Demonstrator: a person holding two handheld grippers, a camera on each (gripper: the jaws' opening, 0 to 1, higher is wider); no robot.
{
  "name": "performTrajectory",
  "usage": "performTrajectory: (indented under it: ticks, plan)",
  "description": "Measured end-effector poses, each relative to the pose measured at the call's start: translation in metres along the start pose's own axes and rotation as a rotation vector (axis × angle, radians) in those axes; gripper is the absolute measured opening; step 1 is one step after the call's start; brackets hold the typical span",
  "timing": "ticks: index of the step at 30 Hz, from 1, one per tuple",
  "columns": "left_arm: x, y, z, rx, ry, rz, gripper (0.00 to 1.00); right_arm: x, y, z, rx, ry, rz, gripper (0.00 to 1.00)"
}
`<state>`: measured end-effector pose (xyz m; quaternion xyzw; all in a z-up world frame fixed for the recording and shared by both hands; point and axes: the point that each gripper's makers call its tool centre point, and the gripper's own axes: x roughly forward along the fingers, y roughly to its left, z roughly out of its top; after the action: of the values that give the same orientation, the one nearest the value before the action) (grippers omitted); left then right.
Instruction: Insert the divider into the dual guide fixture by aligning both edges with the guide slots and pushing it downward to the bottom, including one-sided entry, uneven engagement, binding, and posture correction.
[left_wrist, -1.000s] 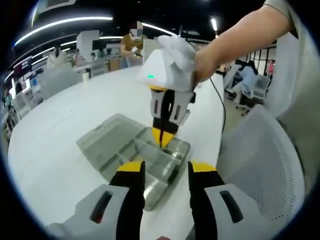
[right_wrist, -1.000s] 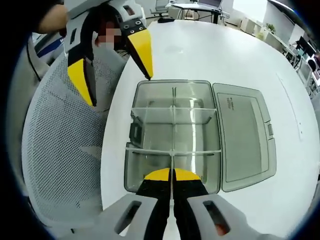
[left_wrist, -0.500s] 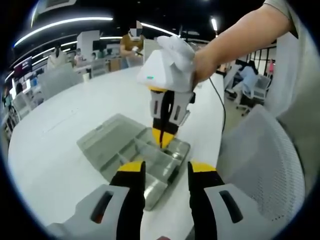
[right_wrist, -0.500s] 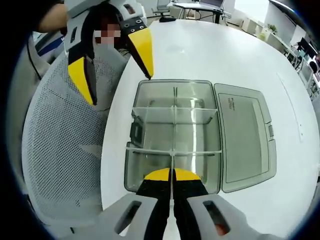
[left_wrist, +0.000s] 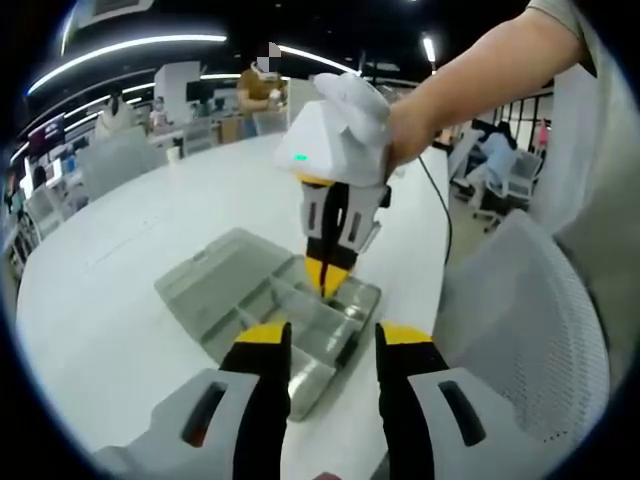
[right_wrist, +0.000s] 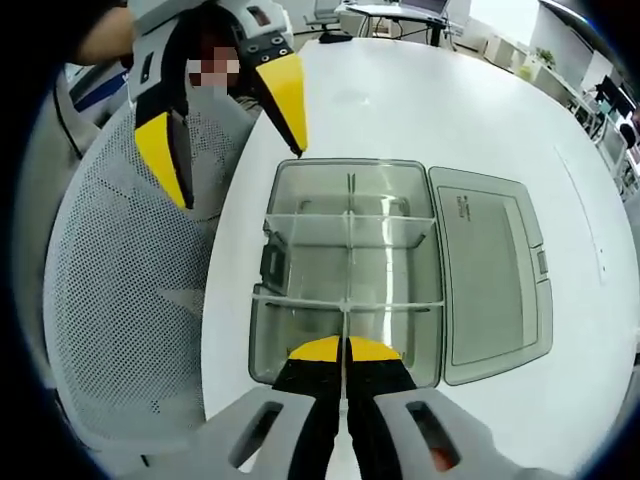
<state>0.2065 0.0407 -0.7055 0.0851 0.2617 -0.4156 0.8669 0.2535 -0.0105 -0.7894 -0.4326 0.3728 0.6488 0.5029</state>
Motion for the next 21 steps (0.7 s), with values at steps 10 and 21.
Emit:
performTrajectory:
  ticks: [10, 21]
  plan:
    - [0.0002, 0.0011, 0.0006, 0.004, -0.001, -0.001, 0.32, 0.0003, 0.0007, 0.0006, -0.001, 0.006, -0.004, 0.00]
    - [-0.0021, 0.0029, -0.0008, 0.011, 0.004, 0.000, 0.32, 0.0009, -0.0001, 0.0004, 0.034, 0.012, -0.019, 0.00]
